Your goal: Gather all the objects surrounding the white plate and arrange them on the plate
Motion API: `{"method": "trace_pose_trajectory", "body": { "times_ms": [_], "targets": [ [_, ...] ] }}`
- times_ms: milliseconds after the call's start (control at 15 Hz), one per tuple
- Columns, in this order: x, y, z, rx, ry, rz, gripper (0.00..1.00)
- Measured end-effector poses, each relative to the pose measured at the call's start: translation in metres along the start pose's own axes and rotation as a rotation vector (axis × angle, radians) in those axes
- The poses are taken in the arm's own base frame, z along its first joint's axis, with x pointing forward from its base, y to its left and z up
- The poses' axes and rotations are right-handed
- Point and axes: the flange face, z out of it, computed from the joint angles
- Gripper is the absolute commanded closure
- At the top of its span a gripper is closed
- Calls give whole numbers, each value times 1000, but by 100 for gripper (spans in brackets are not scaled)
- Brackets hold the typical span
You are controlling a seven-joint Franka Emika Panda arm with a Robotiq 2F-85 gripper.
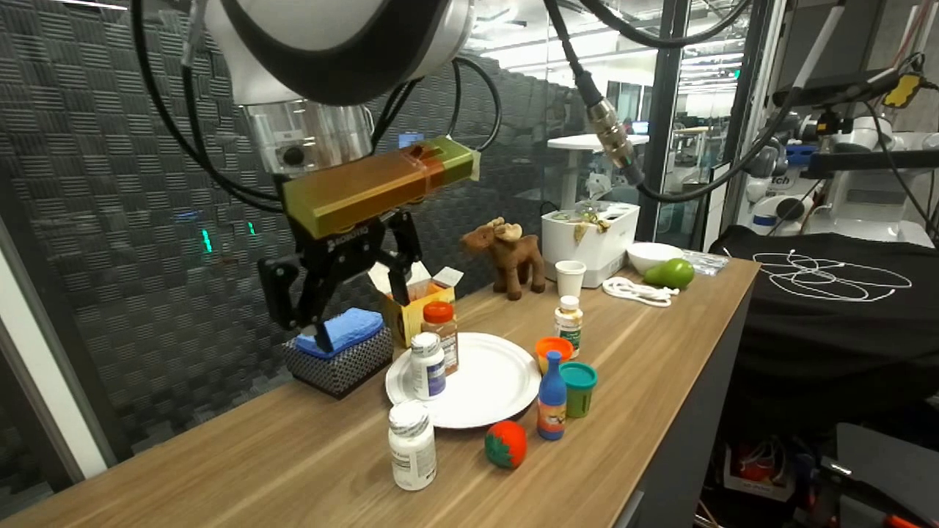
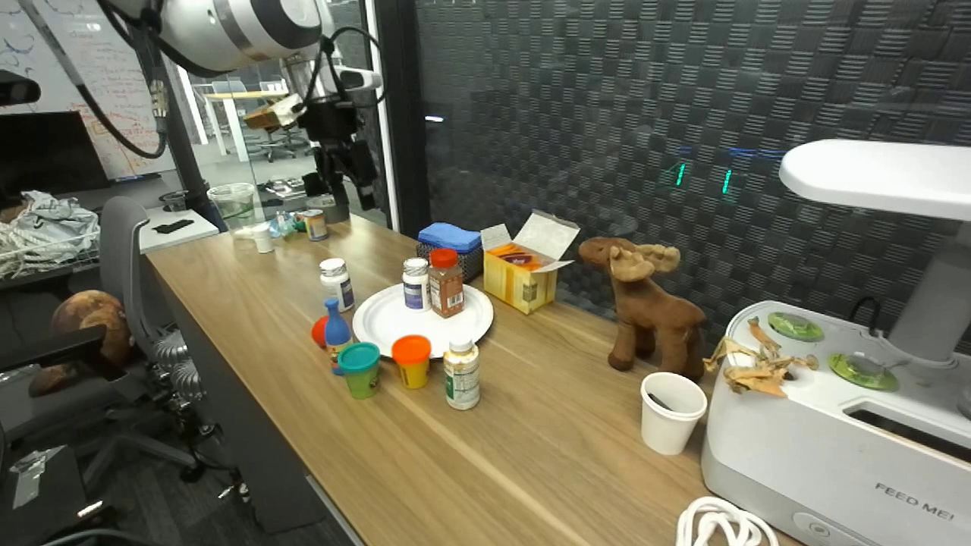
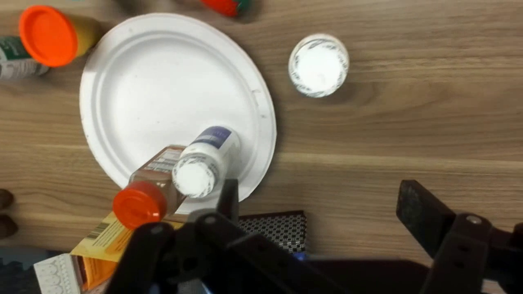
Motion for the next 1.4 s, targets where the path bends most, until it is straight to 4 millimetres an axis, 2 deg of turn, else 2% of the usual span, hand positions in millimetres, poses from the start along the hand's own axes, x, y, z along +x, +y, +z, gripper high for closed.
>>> {"method": "trace_pose_trajectory", "body": {
  "times_ms": [200,333,533,867,1133,1400],
  "targets": [
    [-24,-36,-2,-16,-22,43,0],
    [-32,-45,5,-21,-34,60,0],
    [-34,-40,33,-40,-70,61,0],
    [-21,-17,85,-56,-112,71,0],
    [-14,-11,95,-29,-98,45,0],
    [-17,-20,92,1,-91,19,0]
  ]
}}
